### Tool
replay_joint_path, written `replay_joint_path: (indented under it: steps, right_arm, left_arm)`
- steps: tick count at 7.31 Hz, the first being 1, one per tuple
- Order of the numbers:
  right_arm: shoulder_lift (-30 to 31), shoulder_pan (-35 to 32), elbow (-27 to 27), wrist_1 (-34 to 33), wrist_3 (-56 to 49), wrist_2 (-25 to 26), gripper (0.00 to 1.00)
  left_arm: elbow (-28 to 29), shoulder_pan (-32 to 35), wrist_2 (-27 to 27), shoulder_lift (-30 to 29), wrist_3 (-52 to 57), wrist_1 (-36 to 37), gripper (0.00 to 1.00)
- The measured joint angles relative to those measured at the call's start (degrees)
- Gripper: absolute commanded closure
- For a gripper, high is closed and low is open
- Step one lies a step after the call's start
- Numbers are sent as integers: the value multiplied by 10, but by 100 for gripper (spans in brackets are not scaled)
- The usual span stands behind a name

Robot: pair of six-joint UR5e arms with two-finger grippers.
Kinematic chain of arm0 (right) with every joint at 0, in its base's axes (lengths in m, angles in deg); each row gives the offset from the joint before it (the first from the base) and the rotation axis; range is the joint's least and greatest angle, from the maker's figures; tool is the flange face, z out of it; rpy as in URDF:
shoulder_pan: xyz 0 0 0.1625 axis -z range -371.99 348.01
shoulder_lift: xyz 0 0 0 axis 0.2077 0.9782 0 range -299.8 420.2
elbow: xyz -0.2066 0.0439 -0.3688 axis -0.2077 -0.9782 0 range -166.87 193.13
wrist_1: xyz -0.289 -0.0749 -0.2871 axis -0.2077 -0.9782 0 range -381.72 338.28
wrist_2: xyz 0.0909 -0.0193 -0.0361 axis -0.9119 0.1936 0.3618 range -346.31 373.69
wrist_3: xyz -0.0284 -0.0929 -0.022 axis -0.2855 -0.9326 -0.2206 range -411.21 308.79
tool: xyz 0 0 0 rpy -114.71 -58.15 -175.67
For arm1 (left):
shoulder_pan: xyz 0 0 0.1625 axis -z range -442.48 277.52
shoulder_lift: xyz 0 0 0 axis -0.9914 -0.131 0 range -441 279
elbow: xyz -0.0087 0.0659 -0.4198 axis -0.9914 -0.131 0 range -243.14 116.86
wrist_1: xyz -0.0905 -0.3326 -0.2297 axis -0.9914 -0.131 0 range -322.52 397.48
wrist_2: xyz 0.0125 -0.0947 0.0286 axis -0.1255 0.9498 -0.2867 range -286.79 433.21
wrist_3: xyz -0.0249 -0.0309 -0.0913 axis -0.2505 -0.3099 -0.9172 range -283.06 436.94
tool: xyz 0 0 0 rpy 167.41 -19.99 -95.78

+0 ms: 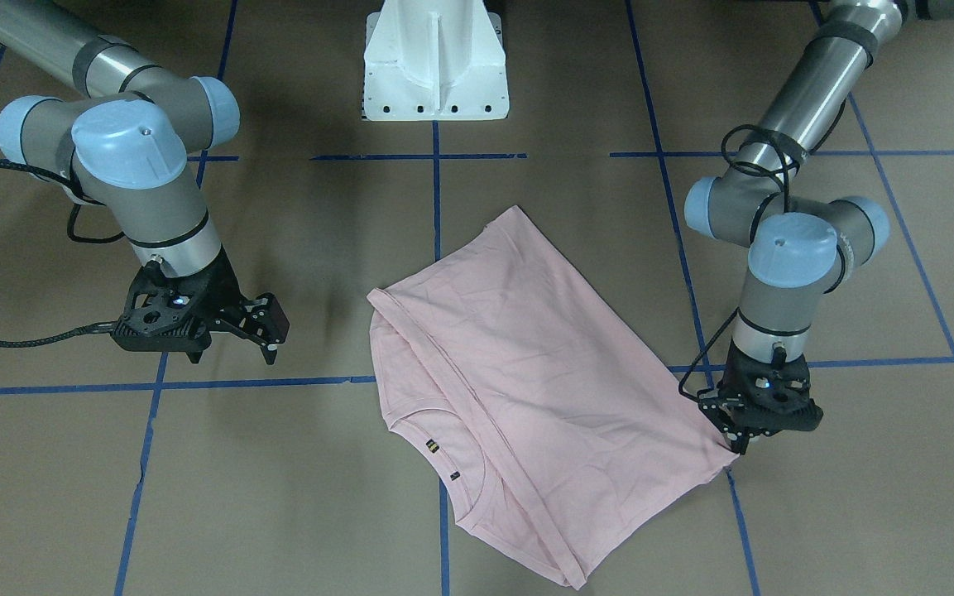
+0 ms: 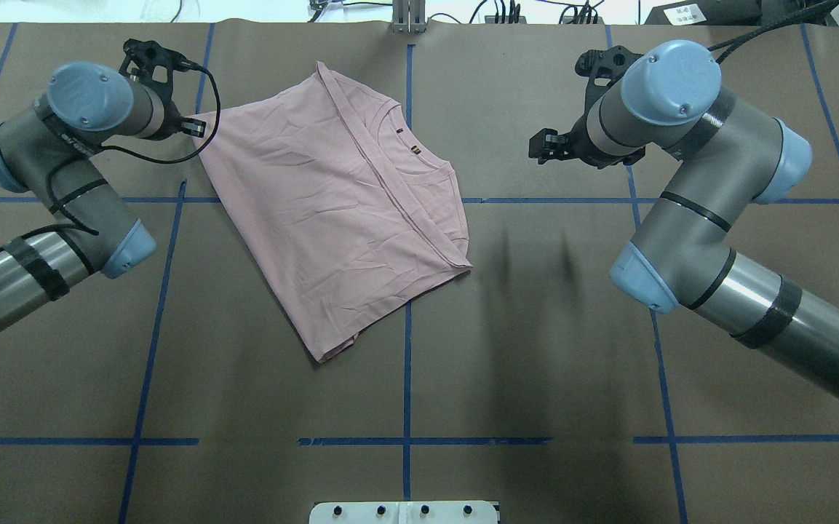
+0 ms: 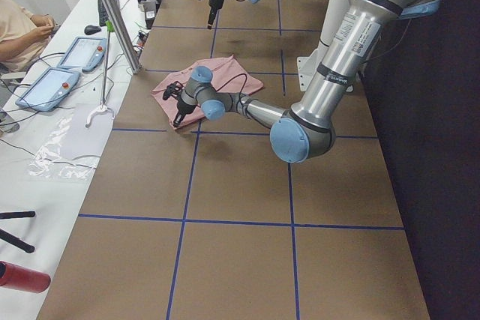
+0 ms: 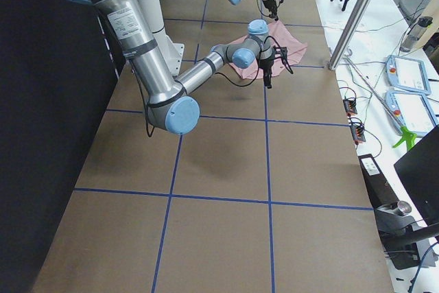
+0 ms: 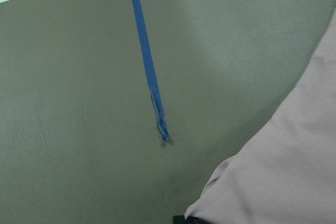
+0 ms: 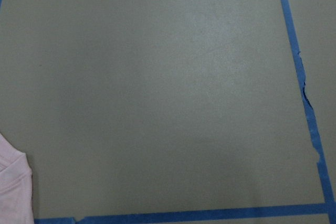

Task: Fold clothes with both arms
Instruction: 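Move the right gripper toward the shirt's collar while the left gripper withdraws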

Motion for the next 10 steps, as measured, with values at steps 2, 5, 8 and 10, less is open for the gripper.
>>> replay_joint_path:
  steps: [2, 5, 8, 10]
  right_arm:
    - [-2, 0, 0, 0, 5, 0, 0]
    - [-37, 18, -25, 1, 67, 2, 15]
    - [-128, 74, -110, -3, 161, 60, 33]
    - [-162, 105, -153, -6, 177, 85, 34]
  left_arm:
    - [91, 18, -3, -51, 23, -47, 1]
    - [105, 46, 37, -49, 99, -93, 0]
    - [65, 66, 88, -25, 132, -98, 0]
    - [57, 66, 90, -20, 133, -98, 0]
